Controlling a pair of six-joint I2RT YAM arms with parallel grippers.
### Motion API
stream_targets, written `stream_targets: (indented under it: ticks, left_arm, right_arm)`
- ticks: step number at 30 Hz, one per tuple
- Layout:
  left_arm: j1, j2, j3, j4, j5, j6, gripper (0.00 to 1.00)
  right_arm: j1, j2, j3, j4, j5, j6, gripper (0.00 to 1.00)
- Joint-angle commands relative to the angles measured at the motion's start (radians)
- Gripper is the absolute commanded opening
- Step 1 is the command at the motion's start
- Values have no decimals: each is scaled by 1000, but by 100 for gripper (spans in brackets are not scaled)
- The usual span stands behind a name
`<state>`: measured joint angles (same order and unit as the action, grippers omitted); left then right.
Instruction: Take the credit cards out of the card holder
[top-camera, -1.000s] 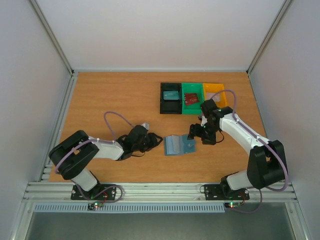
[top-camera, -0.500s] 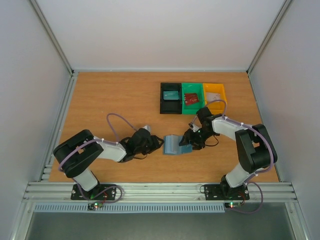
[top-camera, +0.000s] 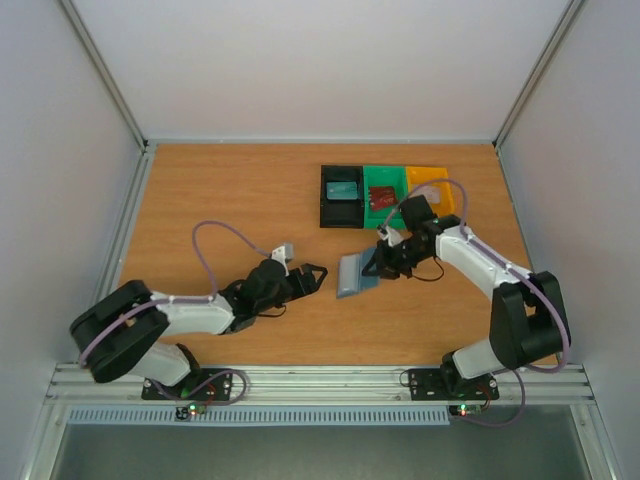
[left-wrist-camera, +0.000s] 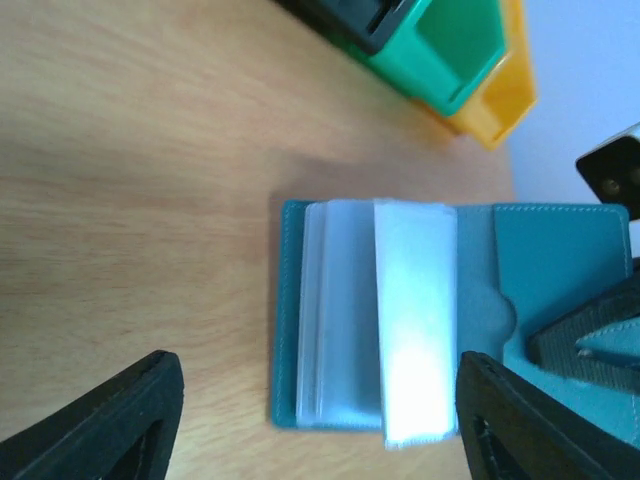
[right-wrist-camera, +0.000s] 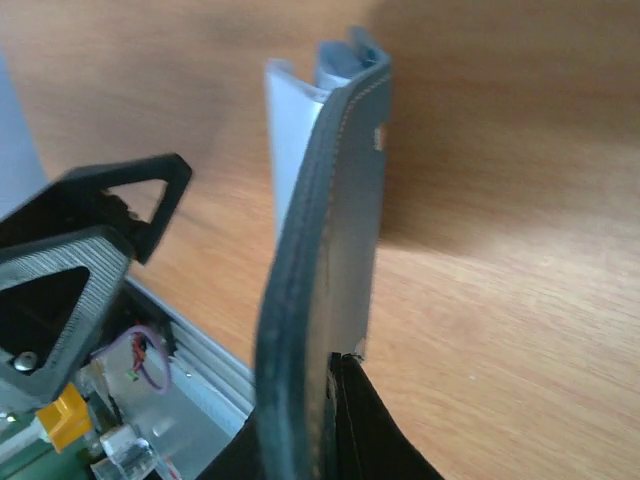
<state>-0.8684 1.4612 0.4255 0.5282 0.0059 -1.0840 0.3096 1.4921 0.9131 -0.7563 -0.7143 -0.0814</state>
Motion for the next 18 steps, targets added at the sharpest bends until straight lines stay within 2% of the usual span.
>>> stream_targets:
  ticks: [1,5,7,10,14,18]
  left_arm:
    - [42,-139,-58,58,22,197,77]
    - [105,-271,-82,65,287,394,82]
    - [135,-337,-97,65,350,449,83]
    - [237,-443,-106,25,425,436,85]
    - [290,-557,-113,68,722,442,86]
    - [289,-618,-133,139,698,458,87]
  right_arm:
    - [8,-81,154,-171,-4,-137,1]
    - [8,-118,291,-306,35,-223,1]
    - [9,-135,354,-352,19,-259,1]
    - [9,-160,447,-409,-52,-319,1]
    - [10,-220,535,-415,-210,-426,1]
    - [17,-257,576,-364,-415,-482,1]
